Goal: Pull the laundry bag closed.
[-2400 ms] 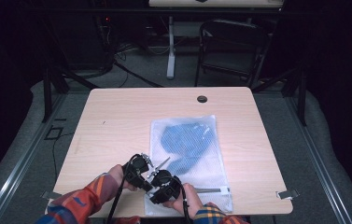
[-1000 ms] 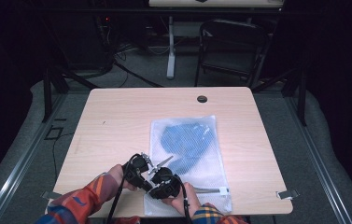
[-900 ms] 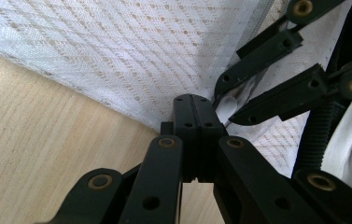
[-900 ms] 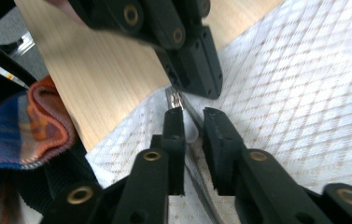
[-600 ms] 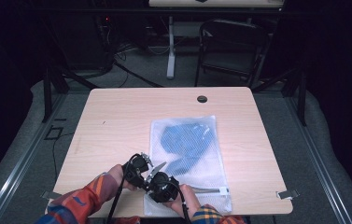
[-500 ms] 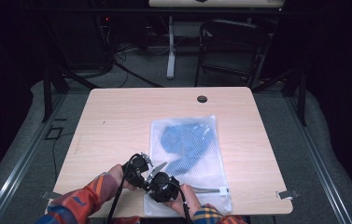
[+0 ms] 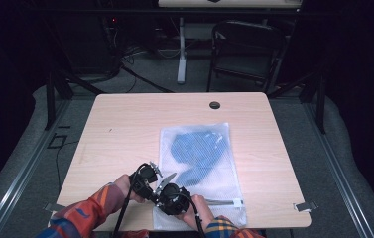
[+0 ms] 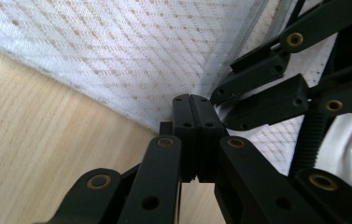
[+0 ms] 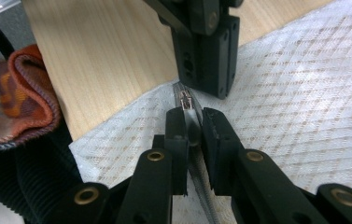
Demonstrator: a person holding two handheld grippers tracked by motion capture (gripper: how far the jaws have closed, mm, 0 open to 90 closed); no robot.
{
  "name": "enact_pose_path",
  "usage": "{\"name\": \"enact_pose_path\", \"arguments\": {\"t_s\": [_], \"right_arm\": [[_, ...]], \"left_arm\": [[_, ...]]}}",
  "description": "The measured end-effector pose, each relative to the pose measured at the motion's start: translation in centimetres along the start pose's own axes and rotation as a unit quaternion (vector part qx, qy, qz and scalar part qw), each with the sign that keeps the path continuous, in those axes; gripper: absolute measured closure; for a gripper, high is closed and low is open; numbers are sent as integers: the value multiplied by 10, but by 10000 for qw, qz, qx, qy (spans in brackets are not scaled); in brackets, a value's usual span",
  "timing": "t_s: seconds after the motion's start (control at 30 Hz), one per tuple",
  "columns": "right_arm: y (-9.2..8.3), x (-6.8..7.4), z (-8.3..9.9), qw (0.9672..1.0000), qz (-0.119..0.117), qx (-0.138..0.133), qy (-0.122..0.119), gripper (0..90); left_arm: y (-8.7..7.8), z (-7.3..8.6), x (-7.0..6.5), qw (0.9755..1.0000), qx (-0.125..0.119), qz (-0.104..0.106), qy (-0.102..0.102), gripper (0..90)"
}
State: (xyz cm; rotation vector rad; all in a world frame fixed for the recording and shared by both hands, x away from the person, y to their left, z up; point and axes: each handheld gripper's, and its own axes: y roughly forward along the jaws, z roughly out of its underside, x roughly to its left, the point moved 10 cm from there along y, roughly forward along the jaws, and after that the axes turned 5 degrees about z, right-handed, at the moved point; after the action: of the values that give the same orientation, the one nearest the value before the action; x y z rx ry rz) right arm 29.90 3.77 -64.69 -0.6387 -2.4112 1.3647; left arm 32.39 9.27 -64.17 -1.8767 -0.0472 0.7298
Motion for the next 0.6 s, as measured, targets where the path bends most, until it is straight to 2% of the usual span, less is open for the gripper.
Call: {"name": "enact_pose_path", "arguments": {"t_s": [0.03,0.1,0.27,0.43,0.6], "right_arm": [[0,0,0,10000,15,12,-20,812],[0,0,0,10000,35,8,-26,812],[-1,-1,1,9999,88,72,-116,810],[1,1,0,9993,170,52,-321,811],[0,2,1,9989,212,51,-419,820]], "left_arm": [[0,0,-1,10000,-22,13,-76,895],[0,1,-1,10000,-29,-8,-77,894],[2,2,0,9999,39,-122,-63,900],[3,2,0,9999,-6,-96,-54,900],[3,2,0,9999,-18,-99,1,900]]}}
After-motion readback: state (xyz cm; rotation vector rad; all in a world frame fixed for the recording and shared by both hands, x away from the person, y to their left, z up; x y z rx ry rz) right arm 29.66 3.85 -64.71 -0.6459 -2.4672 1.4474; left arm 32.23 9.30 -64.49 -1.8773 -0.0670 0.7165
